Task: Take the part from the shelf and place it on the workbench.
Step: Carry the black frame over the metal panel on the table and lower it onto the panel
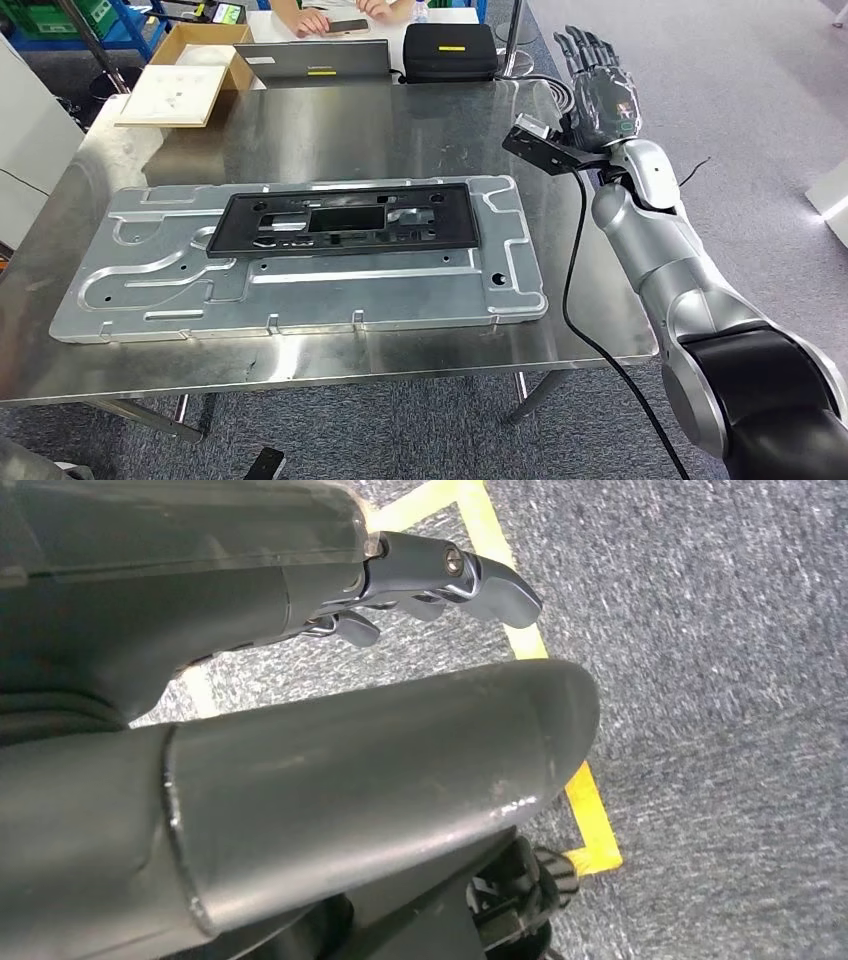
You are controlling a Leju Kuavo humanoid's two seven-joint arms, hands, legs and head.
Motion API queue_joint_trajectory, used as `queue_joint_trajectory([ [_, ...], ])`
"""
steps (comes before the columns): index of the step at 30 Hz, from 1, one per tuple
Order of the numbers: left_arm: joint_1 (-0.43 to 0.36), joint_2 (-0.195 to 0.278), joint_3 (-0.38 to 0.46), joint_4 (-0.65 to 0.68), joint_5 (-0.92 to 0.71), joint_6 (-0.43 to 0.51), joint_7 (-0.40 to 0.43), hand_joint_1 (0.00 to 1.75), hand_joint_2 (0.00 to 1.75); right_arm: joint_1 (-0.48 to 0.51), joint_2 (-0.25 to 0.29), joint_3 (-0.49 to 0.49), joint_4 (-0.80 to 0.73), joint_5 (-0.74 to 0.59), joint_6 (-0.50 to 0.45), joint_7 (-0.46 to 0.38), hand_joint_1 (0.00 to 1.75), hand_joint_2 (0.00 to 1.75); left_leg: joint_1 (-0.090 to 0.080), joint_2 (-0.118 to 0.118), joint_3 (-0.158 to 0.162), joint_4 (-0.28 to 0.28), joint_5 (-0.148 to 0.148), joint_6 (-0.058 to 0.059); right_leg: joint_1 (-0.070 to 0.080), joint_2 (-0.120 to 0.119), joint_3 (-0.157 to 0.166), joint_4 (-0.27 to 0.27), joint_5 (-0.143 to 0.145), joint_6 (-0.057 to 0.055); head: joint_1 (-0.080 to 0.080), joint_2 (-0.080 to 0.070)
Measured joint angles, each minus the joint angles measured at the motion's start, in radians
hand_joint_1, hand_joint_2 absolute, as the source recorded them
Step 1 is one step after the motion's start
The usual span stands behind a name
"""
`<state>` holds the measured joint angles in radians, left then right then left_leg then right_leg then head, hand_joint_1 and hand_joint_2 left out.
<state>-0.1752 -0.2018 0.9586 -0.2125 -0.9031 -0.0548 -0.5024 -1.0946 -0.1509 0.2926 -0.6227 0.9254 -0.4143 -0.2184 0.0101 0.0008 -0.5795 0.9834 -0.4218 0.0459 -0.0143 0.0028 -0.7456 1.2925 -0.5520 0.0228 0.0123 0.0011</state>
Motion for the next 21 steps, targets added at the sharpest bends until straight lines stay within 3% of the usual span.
queue_joint_trajectory([
  [1, 0.001, 0.000, 0.000, 0.000, -0.001, 0.001, 0.000, 0.00, 0.00, 0.002, -0.001, -0.001, 0.000, -0.004, -0.001, -0.004, 0.00, 0.00, 0.000, 0.000, 0.000, 0.003, -0.002, -0.001, -0.002, -0.001, 0.003, -0.009, 0.018, 0.001, 0.000, 0.000],
  [4, -0.001, -0.002, -0.001, 0.000, -0.001, 0.002, 0.003, 0.00, 0.00, 0.012, 0.000, -0.010, -0.010, -0.037, -0.016, -0.041, 0.00, 0.00, -0.001, -0.002, -0.002, 0.017, -0.012, -0.011, -0.003, -0.002, 0.095, -0.198, 0.109, -0.003, 0.000, 0.000],
  [6, -0.003, -0.002, -0.001, 0.000, 0.004, 0.002, 0.009, 0.00, 0.00, 0.044, 0.011, -0.021, -0.042, -0.070, -0.043, -0.076, 0.00, 0.00, -0.004, -0.003, -0.006, 0.024, -0.017, -0.022, 0.002, -0.002, 0.127, -0.264, 0.122, -0.011, 0.000, 0.000],
  [9, -0.003, -0.001, -0.001, 0.000, 0.018, -0.001, 0.034, 0.00, 0.00, 0.107, 0.033, -0.029, -0.095, -0.087, -0.070, -0.089, 0.00, 0.00, -0.002, -0.004, -0.006, 0.028, -0.023, -0.038, 0.003, 0.000, 0.127, -0.268, 0.126, -0.029, 0.000, 0.000],
  [11, -0.004, 0.000, 0.000, 0.000, 0.026, -0.002, 0.058, 0.00, 0.00, 0.132, 0.050, -0.029, -0.121, -0.092, -0.071, -0.089, 0.00, 0.00, 0.000, -0.004, -0.026, 0.081, -0.066, -0.049, -0.001, -0.001, 0.126, -0.273, 0.134, -0.041, 0.000, 0.000],
  [13, -0.004, 0.000, 0.002, 0.000, 0.031, -0.005, 0.075, 0.00, 0.00, 0.148, 0.063, -0.029, -0.137, -0.097, -0.071, -0.091, 0.00, 0.00, 0.002, -0.004, -0.076, 0.203, -0.142, -0.057, -0.001, -0.002, 0.120, -0.272, 0.137, -0.046, -0.001, 0.000],
  [15, -0.003, 0.000, 0.003, 0.000, 0.034, -0.008, 0.085, 0.00, 0.00, 0.162, 0.072, -0.029, -0.144, -0.099, -0.070, -0.095, 0.00, 0.00, 0.003, -0.004, -0.114, 0.302, -0.182, -0.060, 0.001, -0.003, 0.112, -0.268, 0.139, -0.048, -0.001, 0.000],
  [16, -0.002, 0.000, 0.003, 0.000, 0.035, -0.008, 0.088, 0.00, 0.00, 0.168, 0.075, -0.029, -0.147, -0.100, -0.070, -0.097, 0.00, 0.00, 0.003, -0.004, -0.110, 0.302, -0.175, -0.058, 0.002, -0.004, 0.108, -0.265, 0.140, -0.048, -0.001, 0.000],
  [17, -0.003, 0.000, 0.003, 0.000, 0.035, -0.008, 0.090, 0.00, 0.00, 0.172, 0.078, -0.029, -0.151, -0.102, -0.070, -0.100, 0.00, 0.00, 0.002, -0.004, -0.085, 0.261, -0.150, -0.055, 0.003, -0.004, 0.105, -0.263, 0.141, -0.048, -0.001, 0.000],
  [19, -0.005, 0.001, 0.004, 0.000, 0.036, -0.009, 0.095, 0.00, 0.00, 0.176, 0.082, -0.029, -0.160, -0.107, -0.070, -0.103, 0.00, 0.00, -0.001, -0.004, -0.005, 0.119, -0.091, -0.043, 0.004, -0.004, 0.101, -0.260, 0.145, -0.045, -0.001, 0.000],
  [21, -0.006, 0.003, 0.004, 0.000, 0.036, -0.009, 0.098, 0.00, 0.00, 0.176, 0.085, -0.029, -0.166, -0.111, -0.070, -0.105, 0.00, 0.00, -0.007, -0.004, 0.038, 0.034, -0.063, -0.033, 0.005, -0.003, 0.098, -0.259, 0.152, -0.035, -0.001, 0.000],
])
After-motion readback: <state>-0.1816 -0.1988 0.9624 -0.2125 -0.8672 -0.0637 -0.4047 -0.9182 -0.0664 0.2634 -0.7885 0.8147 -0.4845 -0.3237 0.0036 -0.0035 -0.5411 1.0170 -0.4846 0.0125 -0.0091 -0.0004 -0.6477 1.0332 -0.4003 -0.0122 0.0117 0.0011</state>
